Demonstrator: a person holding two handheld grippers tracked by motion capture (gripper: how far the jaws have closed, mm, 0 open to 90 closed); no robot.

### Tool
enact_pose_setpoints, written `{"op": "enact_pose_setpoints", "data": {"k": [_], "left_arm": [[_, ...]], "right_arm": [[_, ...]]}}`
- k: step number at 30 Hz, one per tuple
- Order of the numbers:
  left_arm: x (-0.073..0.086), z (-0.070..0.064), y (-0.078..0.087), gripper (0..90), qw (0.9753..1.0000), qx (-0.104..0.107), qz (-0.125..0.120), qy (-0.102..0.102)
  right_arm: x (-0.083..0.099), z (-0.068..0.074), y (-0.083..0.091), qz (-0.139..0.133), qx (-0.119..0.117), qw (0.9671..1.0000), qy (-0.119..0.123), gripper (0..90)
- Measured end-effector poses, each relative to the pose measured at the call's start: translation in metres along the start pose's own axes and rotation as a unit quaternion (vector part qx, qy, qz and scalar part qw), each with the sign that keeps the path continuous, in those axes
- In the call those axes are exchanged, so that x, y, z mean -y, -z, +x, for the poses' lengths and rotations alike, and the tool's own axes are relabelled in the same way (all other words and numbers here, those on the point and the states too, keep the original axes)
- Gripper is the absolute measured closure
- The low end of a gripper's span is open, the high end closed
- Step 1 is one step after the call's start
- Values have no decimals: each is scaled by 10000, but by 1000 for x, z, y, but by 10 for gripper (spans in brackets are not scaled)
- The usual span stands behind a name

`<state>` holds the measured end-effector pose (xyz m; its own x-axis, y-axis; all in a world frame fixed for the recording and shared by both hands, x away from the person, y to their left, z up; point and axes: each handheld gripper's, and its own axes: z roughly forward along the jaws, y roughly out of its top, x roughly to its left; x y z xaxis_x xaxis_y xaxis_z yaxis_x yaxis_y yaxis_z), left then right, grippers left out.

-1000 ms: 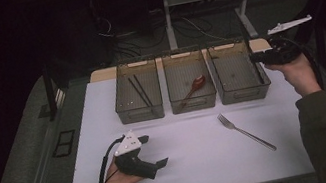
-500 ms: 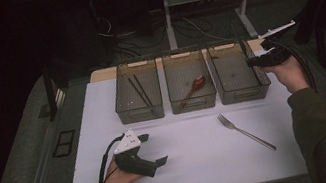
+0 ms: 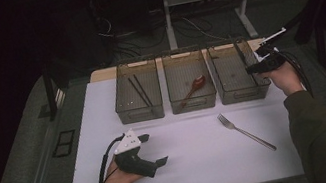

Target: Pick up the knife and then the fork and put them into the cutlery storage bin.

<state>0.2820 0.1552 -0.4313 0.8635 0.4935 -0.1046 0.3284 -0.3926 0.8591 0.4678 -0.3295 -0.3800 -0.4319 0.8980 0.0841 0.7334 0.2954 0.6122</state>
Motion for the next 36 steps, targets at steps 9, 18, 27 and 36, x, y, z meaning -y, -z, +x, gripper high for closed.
{"op": "enact_pose_setpoints", "data": {"k": [9,18,27,36], "left_arm": [[0,0,0,0,10000,10,-1,10],[0,0,0,0,10000,15,-10,4],[0,0,1,0,10000,9,-1,9],[0,0,1,0,10000,6,-13,1]], "right_arm": [[0,2,-13,291,121,9995,65,802],[-4,10,-23,234,132,9996,100,676],[-2,13,-10,-58,-275,9996,47,493],[8,24,22,-656,-655,9957,-11,394]]}}
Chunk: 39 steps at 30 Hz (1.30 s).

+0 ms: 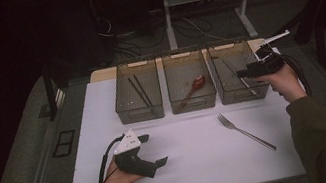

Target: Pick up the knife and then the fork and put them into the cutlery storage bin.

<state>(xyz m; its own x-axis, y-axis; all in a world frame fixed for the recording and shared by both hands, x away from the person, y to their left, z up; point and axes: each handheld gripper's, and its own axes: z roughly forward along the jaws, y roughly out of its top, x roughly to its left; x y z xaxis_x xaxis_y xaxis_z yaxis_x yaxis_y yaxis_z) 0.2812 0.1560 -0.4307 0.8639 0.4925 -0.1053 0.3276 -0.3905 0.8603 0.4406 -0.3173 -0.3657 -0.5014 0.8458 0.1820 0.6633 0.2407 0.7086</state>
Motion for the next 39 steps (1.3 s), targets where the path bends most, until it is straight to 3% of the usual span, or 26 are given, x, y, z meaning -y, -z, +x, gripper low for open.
{"op": "enact_pose_setpoints", "data": {"k": [6,10,22,27,39], "left_arm": [[0,-1,0,0,10000,6,7,4],[0,-1,0,0,10000,1,15,-2],[0,-2,0,0,10000,8,20,-26],[0,-3,1,0,10000,8,10,-20],[0,-3,1,0,10000,2,9,-29]], "right_arm": [[10,11,20,-219,-216,9995,48,386],[20,16,29,-280,-216,9993,119,385],[49,37,43,-497,-552,9964,418,374],[61,47,46,-375,-559,9959,603,373],[84,58,51,166,-616,9950,764,373]]}}
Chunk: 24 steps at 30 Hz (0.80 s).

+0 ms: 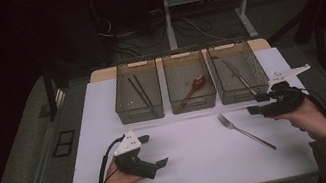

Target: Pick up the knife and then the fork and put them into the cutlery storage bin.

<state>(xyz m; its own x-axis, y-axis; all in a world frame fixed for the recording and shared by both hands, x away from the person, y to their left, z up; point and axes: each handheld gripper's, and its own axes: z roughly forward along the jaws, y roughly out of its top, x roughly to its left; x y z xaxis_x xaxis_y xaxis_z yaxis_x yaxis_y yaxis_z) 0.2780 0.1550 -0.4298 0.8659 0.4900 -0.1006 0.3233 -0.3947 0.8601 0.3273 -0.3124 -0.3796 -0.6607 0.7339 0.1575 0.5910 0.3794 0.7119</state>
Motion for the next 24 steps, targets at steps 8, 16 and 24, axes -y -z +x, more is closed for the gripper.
{"op": "enact_pose_setpoints", "data": {"k": [8,16,24], "left_arm": [[0,0,0,0,10000,0,1,1],[0,0,0,0,10000,-2,17,-26],[0,-1,0,0,10000,9,31,-49]], "right_arm": [[6,8,-8,449,10,9989,122,397],[5,13,-18,865,-33,9962,131,458],[3,21,-31,1412,-202,9896,168,543]]}}
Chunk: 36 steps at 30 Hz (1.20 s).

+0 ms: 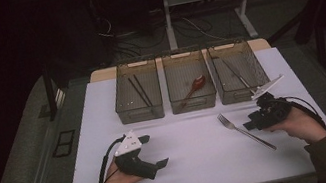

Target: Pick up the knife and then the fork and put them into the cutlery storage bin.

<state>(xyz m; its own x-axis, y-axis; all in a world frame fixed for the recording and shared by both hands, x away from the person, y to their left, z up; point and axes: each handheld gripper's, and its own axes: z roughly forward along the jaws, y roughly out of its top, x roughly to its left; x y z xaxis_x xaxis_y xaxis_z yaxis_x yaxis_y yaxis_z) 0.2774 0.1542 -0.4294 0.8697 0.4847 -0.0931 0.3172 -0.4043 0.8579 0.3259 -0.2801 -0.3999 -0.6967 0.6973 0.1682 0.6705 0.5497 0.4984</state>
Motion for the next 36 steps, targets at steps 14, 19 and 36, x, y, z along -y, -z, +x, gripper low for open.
{"op": "enact_pose_setpoints", "data": {"k": [14,19,36], "left_arm": [[0,0,0,0,10000,10,6,-8],[0,0,-1,0,10000,15,10,-6],[1,-1,-3,0,9999,92,43,-33]], "right_arm": [[-13,10,-32,1078,173,9933,375,712],[-15,14,-37,1267,281,9901,531,764],[-20,19,-40,1524,486,9848,678,849]]}}
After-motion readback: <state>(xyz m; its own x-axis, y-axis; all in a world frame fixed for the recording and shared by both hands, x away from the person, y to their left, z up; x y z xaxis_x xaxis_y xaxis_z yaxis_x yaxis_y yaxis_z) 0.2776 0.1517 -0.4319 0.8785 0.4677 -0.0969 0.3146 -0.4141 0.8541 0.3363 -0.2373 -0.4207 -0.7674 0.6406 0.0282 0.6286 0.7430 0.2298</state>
